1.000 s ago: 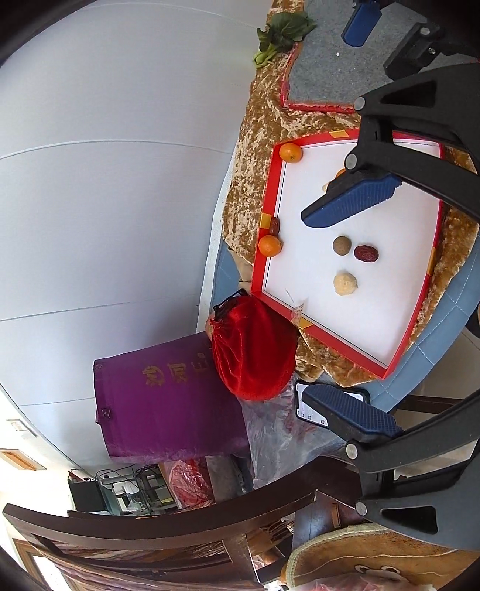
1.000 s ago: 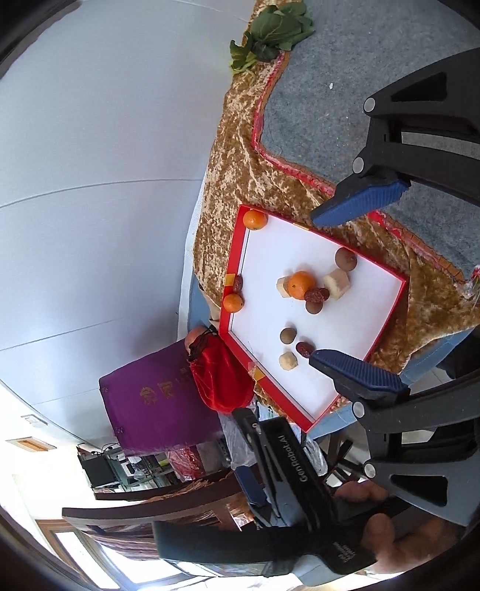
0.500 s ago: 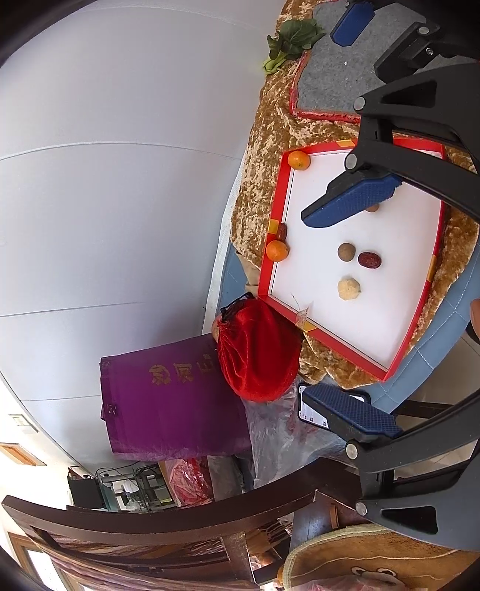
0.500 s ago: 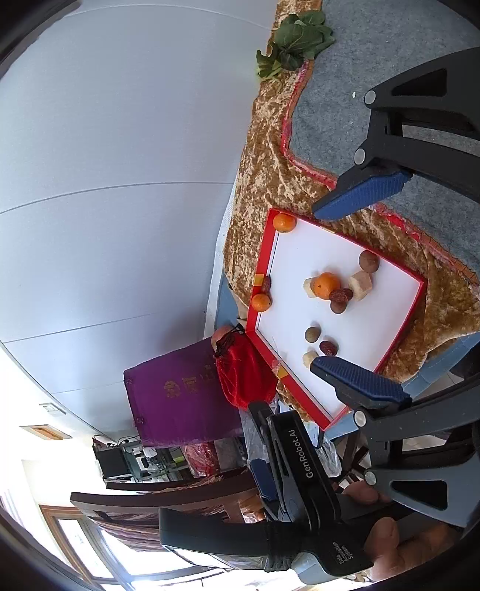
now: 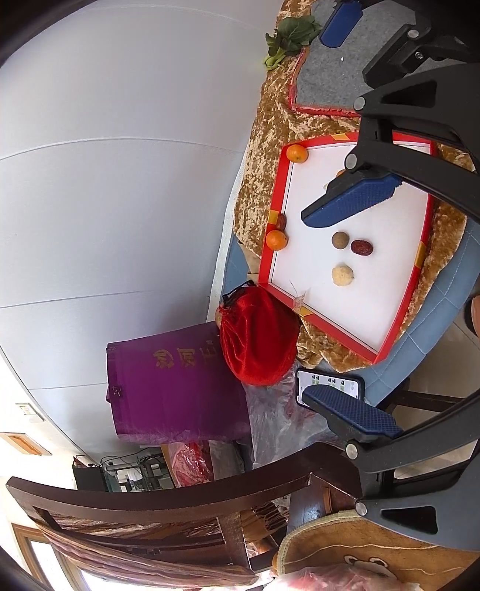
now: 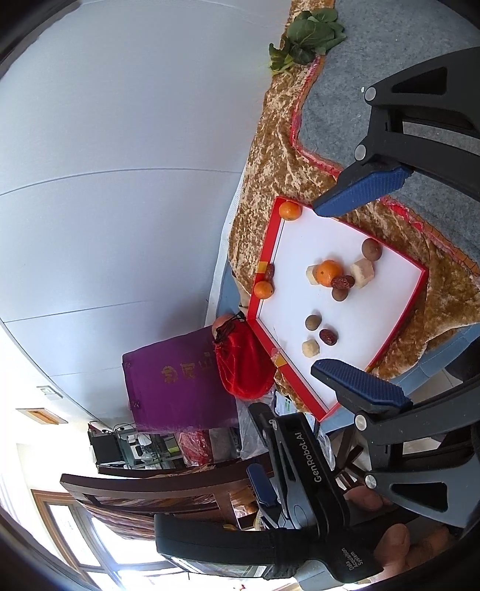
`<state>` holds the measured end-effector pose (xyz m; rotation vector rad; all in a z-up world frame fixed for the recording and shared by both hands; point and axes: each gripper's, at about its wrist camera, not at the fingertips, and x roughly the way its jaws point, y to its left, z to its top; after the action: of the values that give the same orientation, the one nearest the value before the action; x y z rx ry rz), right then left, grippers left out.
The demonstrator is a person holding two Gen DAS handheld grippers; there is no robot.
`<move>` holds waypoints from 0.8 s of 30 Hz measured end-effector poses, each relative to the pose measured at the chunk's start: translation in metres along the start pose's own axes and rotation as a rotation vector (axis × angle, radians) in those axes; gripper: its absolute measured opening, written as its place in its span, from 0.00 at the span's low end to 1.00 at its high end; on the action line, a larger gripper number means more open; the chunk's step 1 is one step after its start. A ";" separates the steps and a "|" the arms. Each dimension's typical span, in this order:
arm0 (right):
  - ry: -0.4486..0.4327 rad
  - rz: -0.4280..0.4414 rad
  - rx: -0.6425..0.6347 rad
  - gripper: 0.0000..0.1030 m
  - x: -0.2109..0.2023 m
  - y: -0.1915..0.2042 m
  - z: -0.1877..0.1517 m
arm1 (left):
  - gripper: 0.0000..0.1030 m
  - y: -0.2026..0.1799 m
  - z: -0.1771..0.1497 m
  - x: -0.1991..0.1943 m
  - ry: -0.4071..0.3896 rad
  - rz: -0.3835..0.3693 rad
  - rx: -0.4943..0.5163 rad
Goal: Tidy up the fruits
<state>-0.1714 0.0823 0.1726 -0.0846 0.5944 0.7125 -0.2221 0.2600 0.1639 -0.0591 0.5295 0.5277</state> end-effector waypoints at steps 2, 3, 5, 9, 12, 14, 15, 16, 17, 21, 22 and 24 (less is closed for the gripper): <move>0.001 0.004 -0.005 0.79 0.000 0.001 0.000 | 0.85 0.002 -0.001 -0.002 -0.006 -0.007 -0.005; 0.000 0.004 -0.006 0.79 0.000 0.001 0.000 | 0.85 0.003 -0.001 -0.004 -0.010 -0.004 -0.010; -0.001 0.007 -0.009 0.79 -0.001 0.003 -0.001 | 0.85 0.005 -0.002 -0.006 -0.015 0.002 -0.018; 0.003 0.007 -0.029 0.80 0.001 0.008 -0.003 | 0.85 0.007 -0.005 -0.007 0.000 0.006 -0.022; 0.010 0.008 -0.045 0.80 0.002 0.013 -0.005 | 0.85 0.007 -0.009 -0.009 0.006 0.005 -0.014; 0.011 0.003 -0.051 0.80 0.002 0.014 -0.006 | 0.85 0.008 -0.010 -0.011 0.001 0.007 -0.010; 0.012 0.001 -0.051 0.81 0.002 0.015 -0.006 | 0.85 0.009 -0.011 -0.013 -0.002 0.008 -0.013; 0.012 -0.001 -0.049 0.81 0.002 0.014 -0.006 | 0.85 0.010 -0.011 -0.014 -0.006 0.008 -0.017; 0.011 -0.002 -0.044 0.81 0.002 0.014 -0.006 | 0.85 0.010 -0.011 -0.016 -0.009 0.008 -0.021; 0.003 -0.006 -0.024 0.81 0.002 0.010 -0.005 | 0.85 0.014 -0.012 -0.020 -0.022 0.002 -0.040; 0.000 -0.007 -0.022 0.81 0.001 0.009 -0.005 | 0.85 0.014 -0.012 -0.021 -0.027 0.003 -0.042; -0.007 -0.009 -0.020 0.81 0.000 0.009 -0.004 | 0.85 0.014 -0.013 -0.023 -0.035 0.004 -0.043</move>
<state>-0.1793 0.0881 0.1706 -0.1030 0.5802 0.7102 -0.2520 0.2589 0.1654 -0.0894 0.4842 0.5433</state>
